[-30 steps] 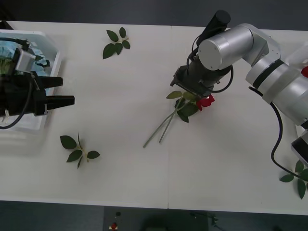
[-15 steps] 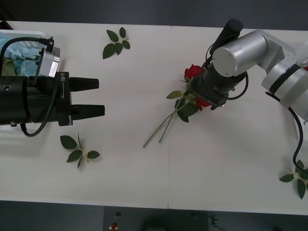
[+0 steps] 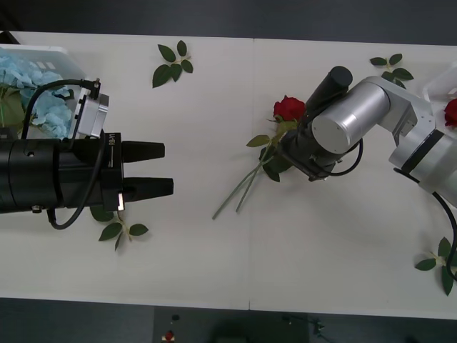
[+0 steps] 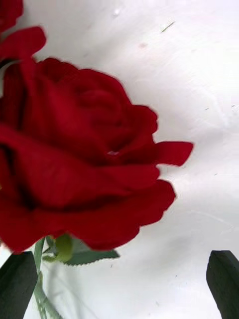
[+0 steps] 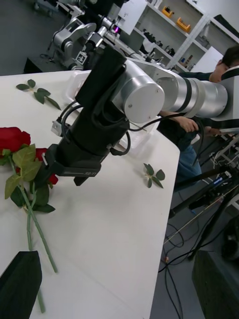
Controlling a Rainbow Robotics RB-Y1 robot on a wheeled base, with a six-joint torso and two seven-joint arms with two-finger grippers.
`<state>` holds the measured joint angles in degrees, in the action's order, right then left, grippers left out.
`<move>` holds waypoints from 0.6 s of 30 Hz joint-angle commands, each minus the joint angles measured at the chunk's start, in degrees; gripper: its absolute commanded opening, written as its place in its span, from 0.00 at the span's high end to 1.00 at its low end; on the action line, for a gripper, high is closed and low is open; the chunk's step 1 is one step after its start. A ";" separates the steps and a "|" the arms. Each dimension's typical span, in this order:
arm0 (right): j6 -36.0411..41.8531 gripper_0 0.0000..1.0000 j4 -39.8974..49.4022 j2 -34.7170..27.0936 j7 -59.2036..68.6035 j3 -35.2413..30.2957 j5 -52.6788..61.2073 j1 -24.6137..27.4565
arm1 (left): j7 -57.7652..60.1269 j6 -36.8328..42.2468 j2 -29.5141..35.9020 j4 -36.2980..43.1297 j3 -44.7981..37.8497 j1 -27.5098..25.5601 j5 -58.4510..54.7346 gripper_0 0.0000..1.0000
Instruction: Put the red flowers into the right box and the blue flowers into the left box
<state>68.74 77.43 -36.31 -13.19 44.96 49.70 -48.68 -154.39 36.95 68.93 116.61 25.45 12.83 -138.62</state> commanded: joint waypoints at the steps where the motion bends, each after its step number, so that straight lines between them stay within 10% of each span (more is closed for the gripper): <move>1: -1.24 0.00 -1.06 2.48 3.17 -0.57 -1.62 -0.98 | -0.61 -1.18 0.94 1.08 -0.76 1.14 -0.51 0.12; 18: -3.96 0.00 -8.00 7.40 4.14 -0.57 -5.22 -1.77 | -0.61 -2.23 -1.26 -1.21 -0.85 1.14 -0.42 0.12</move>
<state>64.65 70.88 -30.05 -12.27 44.95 44.70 -48.59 -154.39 35.08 68.81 115.90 25.47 12.83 -138.62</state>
